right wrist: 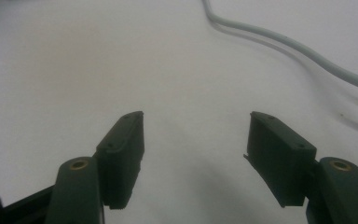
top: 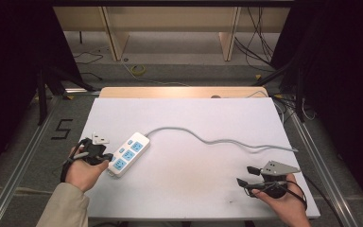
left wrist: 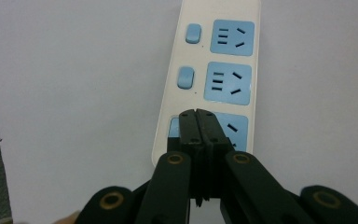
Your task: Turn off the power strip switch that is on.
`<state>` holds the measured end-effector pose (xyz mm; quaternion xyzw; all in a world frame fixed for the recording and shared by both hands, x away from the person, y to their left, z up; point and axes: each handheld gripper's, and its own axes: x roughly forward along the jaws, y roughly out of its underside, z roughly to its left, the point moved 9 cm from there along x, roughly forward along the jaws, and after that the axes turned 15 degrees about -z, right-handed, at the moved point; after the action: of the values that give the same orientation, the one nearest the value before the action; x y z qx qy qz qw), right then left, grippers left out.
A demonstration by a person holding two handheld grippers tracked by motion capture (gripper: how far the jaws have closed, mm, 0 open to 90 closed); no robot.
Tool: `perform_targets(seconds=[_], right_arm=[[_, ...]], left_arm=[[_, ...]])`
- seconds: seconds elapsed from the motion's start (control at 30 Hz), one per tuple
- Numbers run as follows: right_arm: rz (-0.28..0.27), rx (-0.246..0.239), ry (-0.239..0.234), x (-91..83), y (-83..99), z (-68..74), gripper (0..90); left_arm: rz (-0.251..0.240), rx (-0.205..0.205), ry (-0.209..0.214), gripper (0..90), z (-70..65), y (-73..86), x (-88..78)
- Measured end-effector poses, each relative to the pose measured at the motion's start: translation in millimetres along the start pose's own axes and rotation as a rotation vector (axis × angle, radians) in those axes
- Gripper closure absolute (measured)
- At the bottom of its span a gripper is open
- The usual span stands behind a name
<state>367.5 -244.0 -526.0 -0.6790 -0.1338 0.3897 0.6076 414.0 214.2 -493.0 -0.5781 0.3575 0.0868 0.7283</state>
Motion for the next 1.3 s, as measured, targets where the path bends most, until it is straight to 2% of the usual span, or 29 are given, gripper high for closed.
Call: perform_targets(seconds=[0.77, 1.3], right_arm=[[0.001, -0.002, 0.001, -0.1, 0.1, -0.4, 37.5], [0.003, -0.004, 0.002, -0.2, 0.2, -0.4, 37.4]], left_arm=[[0.046, 0.014, 0.013, 90.0, 0.1, -0.7, 6.9], [0.075, 0.022, 0.006, 90.0, 3.2, 0.3, 10.0]])
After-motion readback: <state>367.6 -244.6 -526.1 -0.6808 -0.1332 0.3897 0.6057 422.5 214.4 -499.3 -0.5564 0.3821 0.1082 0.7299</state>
